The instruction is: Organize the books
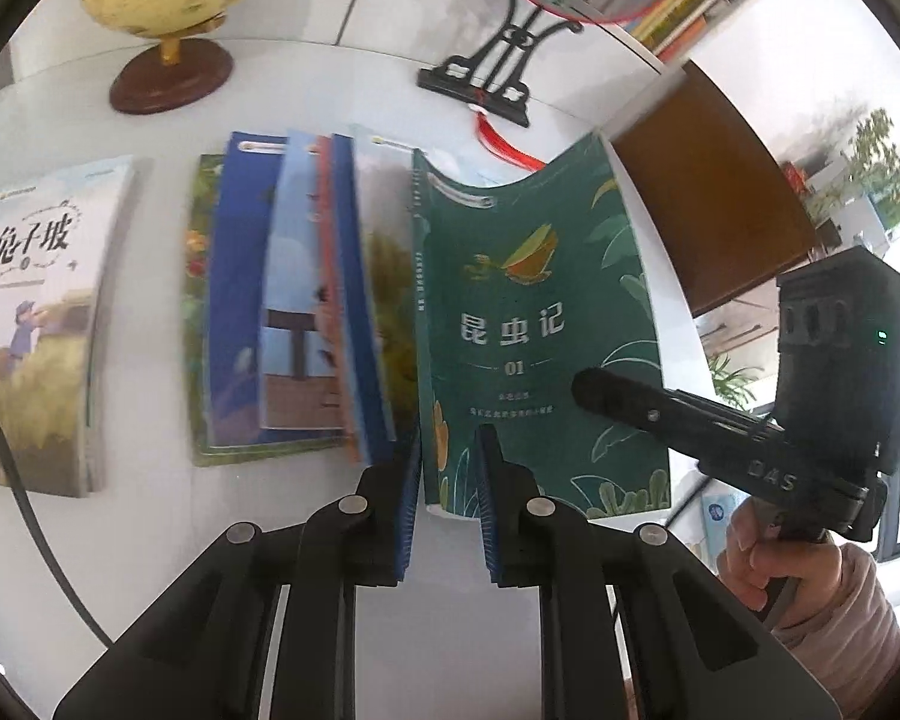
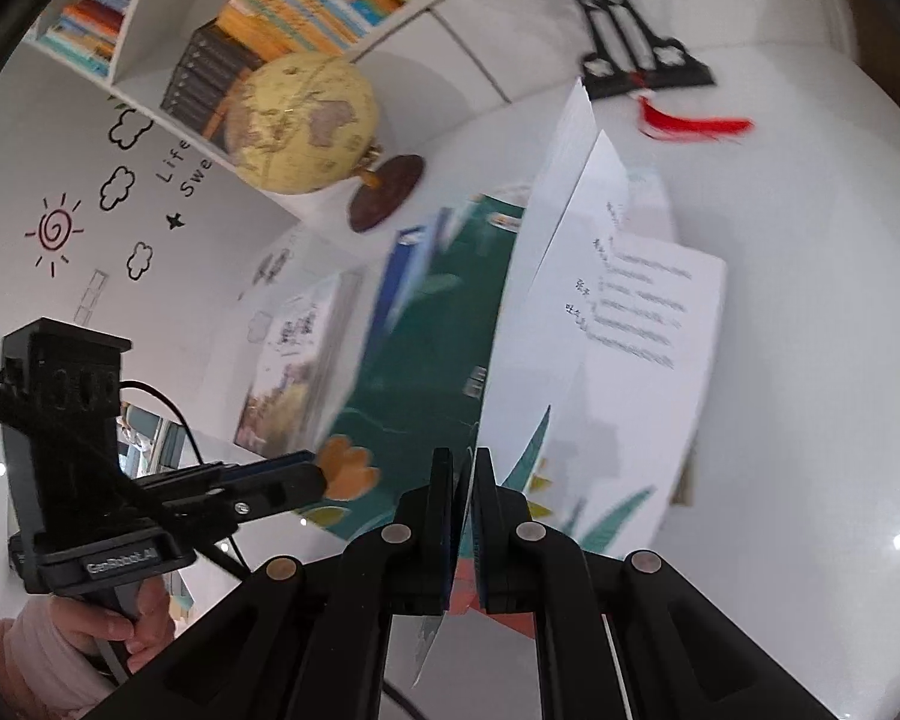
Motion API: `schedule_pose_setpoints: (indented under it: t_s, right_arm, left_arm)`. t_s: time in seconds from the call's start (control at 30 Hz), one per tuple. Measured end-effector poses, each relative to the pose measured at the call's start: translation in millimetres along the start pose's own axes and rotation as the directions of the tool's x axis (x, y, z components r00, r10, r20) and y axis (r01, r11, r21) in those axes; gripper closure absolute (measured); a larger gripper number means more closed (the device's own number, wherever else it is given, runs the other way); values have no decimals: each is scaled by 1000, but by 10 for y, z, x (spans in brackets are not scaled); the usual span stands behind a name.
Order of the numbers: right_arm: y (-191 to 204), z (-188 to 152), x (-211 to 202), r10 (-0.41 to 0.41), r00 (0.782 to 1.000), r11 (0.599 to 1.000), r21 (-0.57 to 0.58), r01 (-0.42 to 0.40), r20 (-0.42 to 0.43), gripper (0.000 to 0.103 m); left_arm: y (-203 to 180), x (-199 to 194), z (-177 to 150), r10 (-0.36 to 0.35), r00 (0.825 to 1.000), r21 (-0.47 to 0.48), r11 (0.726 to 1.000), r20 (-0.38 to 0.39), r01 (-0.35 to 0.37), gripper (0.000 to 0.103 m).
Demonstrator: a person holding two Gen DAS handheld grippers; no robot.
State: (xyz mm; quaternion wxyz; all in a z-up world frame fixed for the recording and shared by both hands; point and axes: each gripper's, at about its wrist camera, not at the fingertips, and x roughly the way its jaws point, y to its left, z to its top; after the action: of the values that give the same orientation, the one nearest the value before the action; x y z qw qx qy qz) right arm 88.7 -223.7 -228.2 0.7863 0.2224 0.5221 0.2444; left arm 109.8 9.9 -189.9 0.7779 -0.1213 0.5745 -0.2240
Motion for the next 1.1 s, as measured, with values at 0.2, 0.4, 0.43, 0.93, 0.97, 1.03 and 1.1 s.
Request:
schedule_pose_setpoints:
  t_s: [0.2, 0.4, 0.43, 0.93, 0.97, 1.03, 1.1]
  right_arm:
    - [332, 18, 23, -11, 1000, 1000, -17, 11, 22, 98]
    - [128, -265, 61, -117, 992, 991, 58, 119, -34, 95]
    - [4, -320, 39, -129, 991, 985, 110, 133, -40, 91]
    - [-799, -857, 221, 129, 990, 849, 521, -85, -50, 54]
    - [-823, -867, 242, 159, 987, 834, 540, -118, -30, 54]
    - [-882, -908, 336, 242, 970, 779, 592, -208, 23, 54]
    - [-913, -918, 390, 268, 962, 752, 616, -236, 42, 62]
  left_arm:
    - [74, -102, -6, -148, 989, 33, 988, -17, 148, 92]
    - [208, 108, 34, 0, 997, 18, 1000, -77, 1, 88]
    - [283, 142, 66, 11, 996, -17, 1000, -88, -13, 84]
    - [406, 581, 192, 12, 961, -36, 999, -275, -23, 72]
    - [376, 605, 183, -4, 959, -38, 999, -284, -7, 72]
    - [325, 629, 162, 0, 958, -23, 1000, -287, -7, 72]
    - [244, 618, 146, 12, 963, 13, 1000, -268, -9, 75]
